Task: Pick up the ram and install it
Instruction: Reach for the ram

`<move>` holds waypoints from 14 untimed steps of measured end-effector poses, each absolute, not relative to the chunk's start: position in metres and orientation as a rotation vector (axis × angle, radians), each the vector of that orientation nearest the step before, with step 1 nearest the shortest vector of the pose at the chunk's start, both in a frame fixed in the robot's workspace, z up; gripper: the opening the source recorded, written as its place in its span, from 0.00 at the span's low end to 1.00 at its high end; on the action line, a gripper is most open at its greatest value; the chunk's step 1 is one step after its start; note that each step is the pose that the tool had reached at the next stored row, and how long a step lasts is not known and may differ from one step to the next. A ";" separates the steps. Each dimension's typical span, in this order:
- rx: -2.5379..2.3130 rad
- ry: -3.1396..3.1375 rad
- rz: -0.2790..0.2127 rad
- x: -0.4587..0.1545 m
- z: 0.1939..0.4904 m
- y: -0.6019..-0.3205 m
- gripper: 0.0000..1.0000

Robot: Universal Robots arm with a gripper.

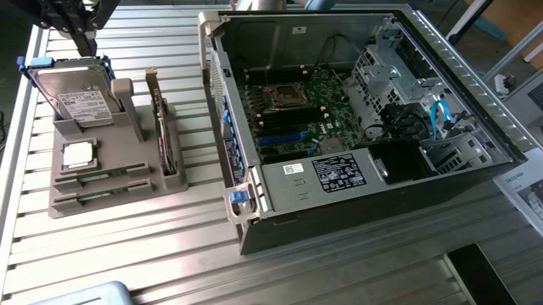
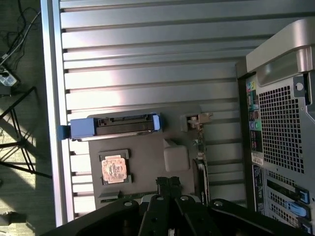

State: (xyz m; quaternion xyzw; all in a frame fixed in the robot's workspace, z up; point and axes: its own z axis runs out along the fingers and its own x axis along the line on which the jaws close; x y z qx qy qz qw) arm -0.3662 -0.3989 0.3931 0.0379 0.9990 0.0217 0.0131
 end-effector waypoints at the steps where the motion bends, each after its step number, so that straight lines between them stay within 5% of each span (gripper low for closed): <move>1: 0.118 3.113 0.068 -0.368 0.393 -0.399 0.11; 14: 0.118 3.113 0.068 -0.373 0.393 -0.399 0.11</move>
